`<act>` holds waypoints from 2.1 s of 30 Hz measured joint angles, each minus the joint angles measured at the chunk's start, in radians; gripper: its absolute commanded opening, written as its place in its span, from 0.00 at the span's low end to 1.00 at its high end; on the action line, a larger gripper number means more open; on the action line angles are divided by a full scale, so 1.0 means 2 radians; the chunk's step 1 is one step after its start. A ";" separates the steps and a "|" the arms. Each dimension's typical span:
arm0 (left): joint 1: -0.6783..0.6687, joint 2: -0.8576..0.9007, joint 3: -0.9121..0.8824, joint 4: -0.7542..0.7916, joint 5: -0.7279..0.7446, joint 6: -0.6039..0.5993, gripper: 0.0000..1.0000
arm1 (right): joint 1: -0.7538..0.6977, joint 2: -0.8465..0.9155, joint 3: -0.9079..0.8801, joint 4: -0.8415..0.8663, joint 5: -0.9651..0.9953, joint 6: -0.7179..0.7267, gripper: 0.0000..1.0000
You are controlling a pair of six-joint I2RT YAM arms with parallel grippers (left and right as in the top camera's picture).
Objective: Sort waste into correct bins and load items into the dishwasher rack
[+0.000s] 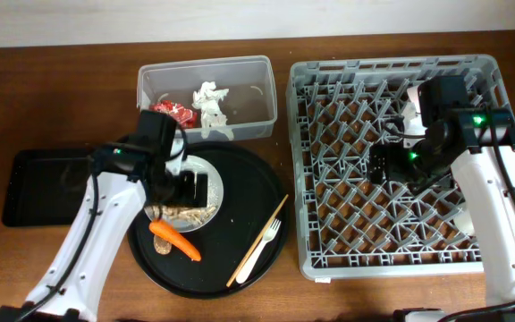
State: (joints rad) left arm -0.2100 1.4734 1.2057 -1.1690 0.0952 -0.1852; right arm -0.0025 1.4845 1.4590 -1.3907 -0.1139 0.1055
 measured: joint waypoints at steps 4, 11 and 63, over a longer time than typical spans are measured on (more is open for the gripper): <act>0.000 -0.001 -0.058 -0.037 0.013 -0.149 0.99 | 0.000 0.000 0.000 -0.004 0.000 0.000 0.98; 0.000 -0.002 -0.169 0.094 -0.016 -0.275 0.99 | 0.000 0.000 0.000 -0.006 0.000 0.000 0.98; 0.380 0.102 -0.098 0.350 -0.103 -0.178 0.99 | 0.000 0.000 0.000 -0.008 0.000 0.000 0.98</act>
State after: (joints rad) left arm 0.5503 1.6775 1.0100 -0.4694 -0.1112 -0.5411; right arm -0.0025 1.4837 1.4590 -1.4071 -0.1139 0.1051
